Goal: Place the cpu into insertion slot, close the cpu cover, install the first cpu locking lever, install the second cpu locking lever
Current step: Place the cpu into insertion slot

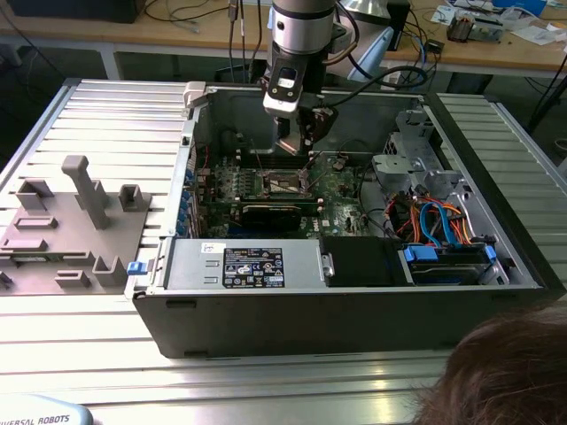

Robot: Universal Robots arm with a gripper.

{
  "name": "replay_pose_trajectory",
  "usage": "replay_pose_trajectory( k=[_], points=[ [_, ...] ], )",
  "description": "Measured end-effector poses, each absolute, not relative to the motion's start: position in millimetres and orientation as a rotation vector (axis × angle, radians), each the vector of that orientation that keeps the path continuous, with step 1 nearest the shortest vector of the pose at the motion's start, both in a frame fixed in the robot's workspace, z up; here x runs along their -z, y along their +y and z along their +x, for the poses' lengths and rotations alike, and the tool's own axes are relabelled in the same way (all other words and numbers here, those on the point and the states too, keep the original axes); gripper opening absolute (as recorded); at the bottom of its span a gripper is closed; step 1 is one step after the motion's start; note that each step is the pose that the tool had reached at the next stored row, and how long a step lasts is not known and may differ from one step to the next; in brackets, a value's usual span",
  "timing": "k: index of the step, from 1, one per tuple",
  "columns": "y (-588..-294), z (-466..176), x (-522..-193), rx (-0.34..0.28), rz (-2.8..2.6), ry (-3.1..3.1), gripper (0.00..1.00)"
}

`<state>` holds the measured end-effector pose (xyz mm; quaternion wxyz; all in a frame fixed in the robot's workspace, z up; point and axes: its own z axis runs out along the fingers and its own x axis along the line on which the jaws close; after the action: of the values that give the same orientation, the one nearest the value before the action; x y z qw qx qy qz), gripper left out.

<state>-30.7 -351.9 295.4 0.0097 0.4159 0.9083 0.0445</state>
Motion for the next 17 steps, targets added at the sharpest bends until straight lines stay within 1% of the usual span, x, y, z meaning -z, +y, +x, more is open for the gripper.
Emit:
replay_pose_trajectory(
  k=[17],
  points=[
    [-351.9, -30.7, -295.4, -0.138, 1.329, 2.821, 0.54]
  ],
)
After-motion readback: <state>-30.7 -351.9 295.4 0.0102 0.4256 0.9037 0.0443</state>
